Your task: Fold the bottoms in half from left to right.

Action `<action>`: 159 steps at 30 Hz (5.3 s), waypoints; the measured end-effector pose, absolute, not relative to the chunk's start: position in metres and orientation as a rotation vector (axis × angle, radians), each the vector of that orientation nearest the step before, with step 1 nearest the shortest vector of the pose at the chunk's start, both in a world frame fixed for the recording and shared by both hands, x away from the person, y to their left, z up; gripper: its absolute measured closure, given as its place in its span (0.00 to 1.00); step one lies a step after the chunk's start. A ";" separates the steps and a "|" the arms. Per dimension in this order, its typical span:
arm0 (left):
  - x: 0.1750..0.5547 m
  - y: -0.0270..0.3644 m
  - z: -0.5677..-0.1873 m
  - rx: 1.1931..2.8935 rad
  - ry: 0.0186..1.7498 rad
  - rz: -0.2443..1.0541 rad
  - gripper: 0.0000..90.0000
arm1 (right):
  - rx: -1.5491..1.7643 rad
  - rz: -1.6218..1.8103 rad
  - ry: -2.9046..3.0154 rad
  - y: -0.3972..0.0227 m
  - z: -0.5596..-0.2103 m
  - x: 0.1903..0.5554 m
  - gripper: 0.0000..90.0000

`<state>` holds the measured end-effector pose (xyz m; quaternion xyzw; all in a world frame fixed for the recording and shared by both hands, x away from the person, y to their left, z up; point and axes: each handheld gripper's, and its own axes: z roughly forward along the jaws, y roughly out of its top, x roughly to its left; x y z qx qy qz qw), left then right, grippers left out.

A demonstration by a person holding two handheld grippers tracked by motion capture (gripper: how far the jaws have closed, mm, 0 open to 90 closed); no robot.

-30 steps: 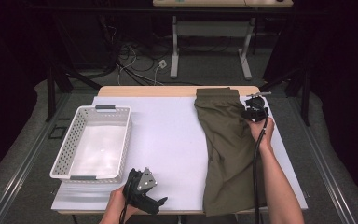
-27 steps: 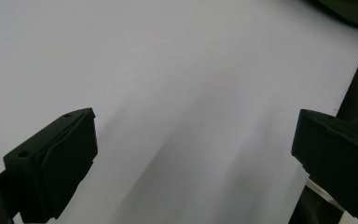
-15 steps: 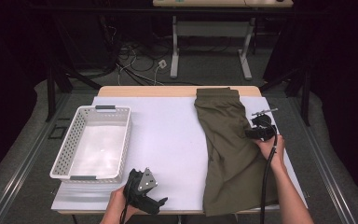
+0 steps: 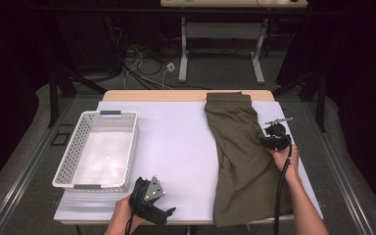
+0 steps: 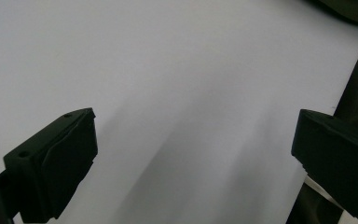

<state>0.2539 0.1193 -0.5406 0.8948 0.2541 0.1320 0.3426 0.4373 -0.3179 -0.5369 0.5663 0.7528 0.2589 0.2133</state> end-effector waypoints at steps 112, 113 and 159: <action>0.255 0.117 -0.543 2.345 0.657 0.323 0.00 | 1.069 0.937 2.530 -0.170 -0.529 0.351 0.67; 0.255 0.118 -0.543 2.355 0.653 0.317 0.00 | 1.080 0.939 2.512 -0.170 -0.527 0.352 0.63; 0.254 0.117 -0.544 2.352 0.652 0.331 0.00 | 1.101 1.118 2.397 -0.190 -0.497 0.361 0.41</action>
